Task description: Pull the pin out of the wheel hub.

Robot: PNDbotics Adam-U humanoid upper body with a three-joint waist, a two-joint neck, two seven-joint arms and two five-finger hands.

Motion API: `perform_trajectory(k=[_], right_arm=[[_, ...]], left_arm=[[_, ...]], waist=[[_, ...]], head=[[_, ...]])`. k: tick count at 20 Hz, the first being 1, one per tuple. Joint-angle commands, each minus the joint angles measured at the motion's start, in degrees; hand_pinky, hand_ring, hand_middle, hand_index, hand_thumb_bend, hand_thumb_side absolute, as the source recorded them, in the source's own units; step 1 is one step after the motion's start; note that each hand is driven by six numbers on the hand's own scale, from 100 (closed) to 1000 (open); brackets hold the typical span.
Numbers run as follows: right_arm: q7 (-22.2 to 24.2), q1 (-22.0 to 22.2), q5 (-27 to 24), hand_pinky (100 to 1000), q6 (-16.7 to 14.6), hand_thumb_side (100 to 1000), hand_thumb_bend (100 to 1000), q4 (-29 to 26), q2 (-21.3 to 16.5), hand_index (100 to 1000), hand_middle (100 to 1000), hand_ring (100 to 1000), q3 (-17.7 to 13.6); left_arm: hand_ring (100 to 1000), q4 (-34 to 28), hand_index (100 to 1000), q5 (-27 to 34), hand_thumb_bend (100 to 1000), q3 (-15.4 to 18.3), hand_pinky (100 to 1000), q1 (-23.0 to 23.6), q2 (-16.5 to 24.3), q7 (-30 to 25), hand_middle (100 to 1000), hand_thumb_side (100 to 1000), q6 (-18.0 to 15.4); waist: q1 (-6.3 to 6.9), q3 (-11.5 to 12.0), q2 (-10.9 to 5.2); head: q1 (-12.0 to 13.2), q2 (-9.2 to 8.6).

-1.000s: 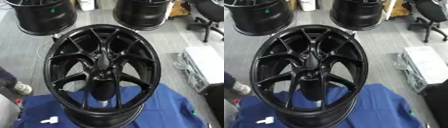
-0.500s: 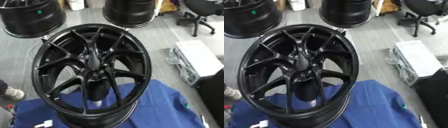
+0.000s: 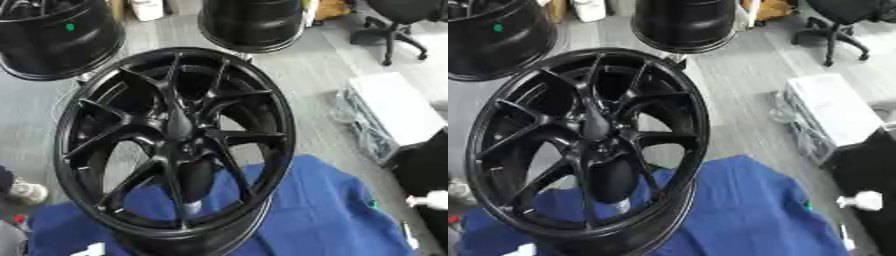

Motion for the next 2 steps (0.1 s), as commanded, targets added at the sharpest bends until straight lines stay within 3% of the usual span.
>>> perform_trajectory(k=[1,2], right_arm=[[0.70,0.26,-2.16,421,-0.65,917,124,2.47,0.24,935,883,481,1.43],[0.70,0.58,-2.04,426,-1.01,908,111,2.43,1.03,931,872,485,1.68]], left_arm=[[414,-0.54,795,0.35,244,-0.14,586,-0.46,0.88,-0.02,599,1000,-0.49],[414,-0.47,795,0.30,245,-0.15,586,-0.46,0.83,-0.05,598,1000,-0.46]], waist=[[-0.18,0.13,-0.28],[-0.20,0.17,-0.29]], head=[[-0.35,-0.12],[-0.28,-0.12]])
